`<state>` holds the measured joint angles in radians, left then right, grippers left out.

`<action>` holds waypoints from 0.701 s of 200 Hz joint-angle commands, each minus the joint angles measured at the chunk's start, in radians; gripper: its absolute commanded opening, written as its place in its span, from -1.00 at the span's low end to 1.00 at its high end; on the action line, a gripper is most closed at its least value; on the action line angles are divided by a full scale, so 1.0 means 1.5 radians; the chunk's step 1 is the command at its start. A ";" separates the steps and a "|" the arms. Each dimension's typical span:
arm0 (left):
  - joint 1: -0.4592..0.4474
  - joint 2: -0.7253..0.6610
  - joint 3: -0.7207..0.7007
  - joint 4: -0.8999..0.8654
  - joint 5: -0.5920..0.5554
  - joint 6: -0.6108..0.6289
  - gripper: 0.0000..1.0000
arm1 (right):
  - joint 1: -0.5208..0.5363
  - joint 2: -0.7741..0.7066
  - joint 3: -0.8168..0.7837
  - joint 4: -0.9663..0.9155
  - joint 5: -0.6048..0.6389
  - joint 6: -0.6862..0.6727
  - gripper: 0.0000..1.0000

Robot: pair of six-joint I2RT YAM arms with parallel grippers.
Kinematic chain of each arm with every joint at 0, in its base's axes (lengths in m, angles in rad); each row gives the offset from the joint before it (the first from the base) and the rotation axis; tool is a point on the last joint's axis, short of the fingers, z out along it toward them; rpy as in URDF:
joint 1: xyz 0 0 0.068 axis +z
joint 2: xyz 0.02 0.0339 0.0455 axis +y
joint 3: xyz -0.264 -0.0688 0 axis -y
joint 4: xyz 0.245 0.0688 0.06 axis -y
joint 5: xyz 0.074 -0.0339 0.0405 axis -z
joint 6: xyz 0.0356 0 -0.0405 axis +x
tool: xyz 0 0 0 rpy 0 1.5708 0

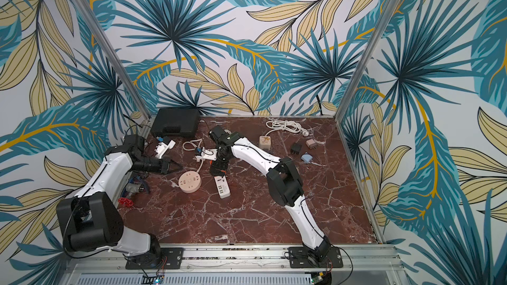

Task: Pull the plug off the socket
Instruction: Adjust the socket at the center of the board.

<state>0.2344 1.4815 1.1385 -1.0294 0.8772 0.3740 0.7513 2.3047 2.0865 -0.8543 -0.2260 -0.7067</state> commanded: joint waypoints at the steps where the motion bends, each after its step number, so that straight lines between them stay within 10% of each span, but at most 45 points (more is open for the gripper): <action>1: 0.003 0.003 -0.009 -0.001 0.012 0.005 -1.00 | 0.001 0.013 0.011 -0.031 -0.011 -0.019 0.99; 81: 0.003 0.007 -0.004 -0.005 0.008 0.005 -1.00 | 0.002 0.000 -0.028 0.067 0.036 0.060 0.29; 101: 0.003 0.011 -0.004 -0.005 0.004 0.005 -1.00 | 0.007 -0.019 -0.050 0.101 0.061 0.092 -0.34; 140: 0.003 0.033 0.007 -0.022 0.004 0.020 -1.00 | 0.022 -0.048 -0.087 0.159 0.126 0.172 -0.88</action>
<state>0.2344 1.5051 1.1389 -1.0332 0.8761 0.3756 0.7696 2.2848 1.9919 -0.6987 -0.1406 -0.5537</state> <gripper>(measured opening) 0.040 0.697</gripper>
